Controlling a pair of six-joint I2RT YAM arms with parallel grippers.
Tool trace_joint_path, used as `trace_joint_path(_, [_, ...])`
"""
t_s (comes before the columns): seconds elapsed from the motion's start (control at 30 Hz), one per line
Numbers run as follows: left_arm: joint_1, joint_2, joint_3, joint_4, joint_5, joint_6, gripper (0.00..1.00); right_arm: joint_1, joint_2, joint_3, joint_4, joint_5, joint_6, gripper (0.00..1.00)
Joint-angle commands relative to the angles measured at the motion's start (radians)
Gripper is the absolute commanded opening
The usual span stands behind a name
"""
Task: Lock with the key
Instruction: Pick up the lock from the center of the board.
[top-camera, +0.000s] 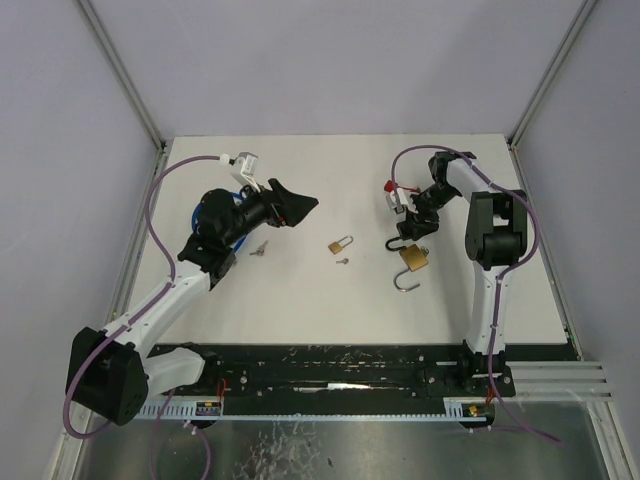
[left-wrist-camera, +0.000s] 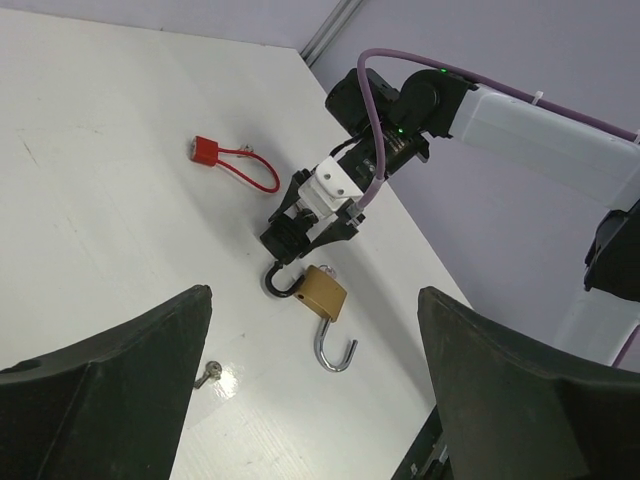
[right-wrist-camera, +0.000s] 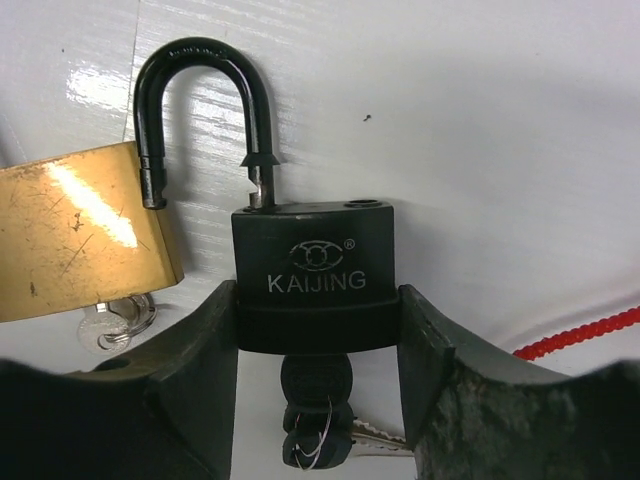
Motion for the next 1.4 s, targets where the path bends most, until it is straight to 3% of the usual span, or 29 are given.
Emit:
trace_joint_path(0.0, [0.009, 0.01, 0.0, 0.096, 0.021, -0.031, 0.83, 0.011, -0.002, 0.041, -0.041, 0.002, 0.031, 0.37])
trace_joint_path(0.17, [0.009, 0.067, -0.015, 0.159, 0.05, -0.153, 0.81, 0.011, -0.106, 0.002, 0.037, -0.04, 0.102, 0.14])
trace_joint_path(0.43, [-0.001, 0.232, 0.007, 0.261, 0.16, -0.327, 0.78, 0.011, -0.302, -0.098, 0.169, -0.171, 0.241, 0.01])
trace_joint_path(0.83, [-0.144, 0.477, 0.173, 0.187, 0.219, -0.335, 0.77, 0.033, -0.533, -0.263, 0.256, -0.344, 0.434, 0.0])
trace_joint_path(0.93, [-0.168, 0.45, 0.181, 0.171, 0.191, -0.192, 0.77, 0.034, -0.55, -0.263, 0.238, -0.4, 0.476, 0.0])
trace_joint_path(1.13, [-0.259, 0.219, 0.028, 0.227, 0.049, 0.394, 0.81, 0.04, -0.583, -0.27, 0.158, -0.509, 0.49, 0.0])
trace_joint_path(1.37, [-0.322, 0.117, 0.027, 0.091, 0.123, 0.848, 0.88, 0.092, -0.61, -0.288, 0.035, -0.562, 0.43, 0.0])
